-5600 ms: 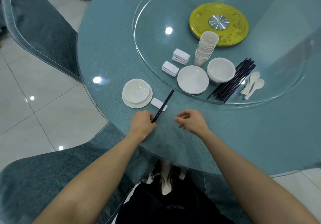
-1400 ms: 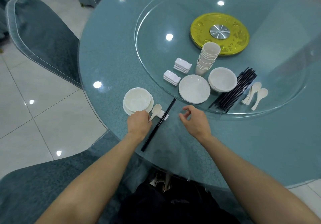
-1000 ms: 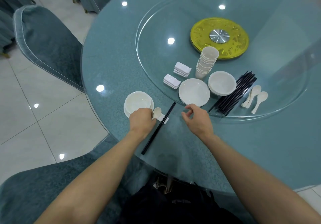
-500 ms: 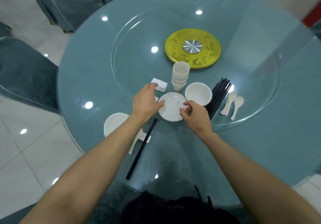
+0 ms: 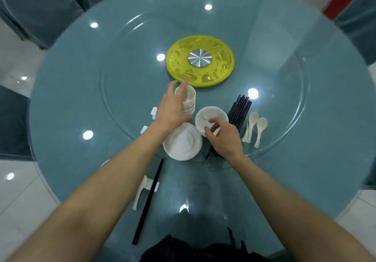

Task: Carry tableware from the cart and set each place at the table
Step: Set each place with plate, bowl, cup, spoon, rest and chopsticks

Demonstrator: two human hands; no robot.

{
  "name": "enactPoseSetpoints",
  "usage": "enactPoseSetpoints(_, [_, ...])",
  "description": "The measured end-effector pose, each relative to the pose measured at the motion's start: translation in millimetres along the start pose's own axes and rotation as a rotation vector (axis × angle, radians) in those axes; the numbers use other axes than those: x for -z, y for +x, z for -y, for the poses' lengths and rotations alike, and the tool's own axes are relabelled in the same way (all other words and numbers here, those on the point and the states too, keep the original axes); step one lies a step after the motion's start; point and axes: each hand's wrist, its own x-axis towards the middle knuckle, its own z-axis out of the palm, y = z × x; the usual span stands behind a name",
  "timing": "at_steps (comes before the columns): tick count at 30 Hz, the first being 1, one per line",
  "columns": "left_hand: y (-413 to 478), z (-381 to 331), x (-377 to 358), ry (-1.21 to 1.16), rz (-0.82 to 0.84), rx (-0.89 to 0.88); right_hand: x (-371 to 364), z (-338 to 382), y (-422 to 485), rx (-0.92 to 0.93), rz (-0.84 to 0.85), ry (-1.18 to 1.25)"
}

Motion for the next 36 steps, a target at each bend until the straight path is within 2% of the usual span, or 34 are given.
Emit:
enactPoseSetpoints(7, [9.7, 9.5, -16.1, -0.152, -0.026, 0.028, -2.8, -8.0, 8.6, -0.031, 0.005, 0.024])
enactPoseSetpoints(12, [11.2, 19.7, -7.5, -0.214, -0.11, 0.075, -6.6, -2.3, 16.1, -0.024, 0.022, 0.044])
enactPoseSetpoints(18, [13.9, 34.4, 22.5, -0.38, -0.19, 0.172, -13.8, 21.9, 27.7, 0.077, -0.012, 0.076])
enactPoseSetpoints(21, [14.0, 36.5, 39.1, -0.459, -0.169, 0.214, -18.2, 36.8, 37.1, 0.154, -0.02, 0.02])
enactPoseSetpoints(25, [12.6, 33.5, 48.4, -0.564, -0.126, 0.251, -21.3, 50.8, 49.3, 0.144, 0.086, 0.053])
enactPoseSetpoints(36, [5.8, 13.7, 41.2, -0.616, -0.1, 0.189, -20.0, 40.4, 44.6, 0.159, 0.037, 0.092])
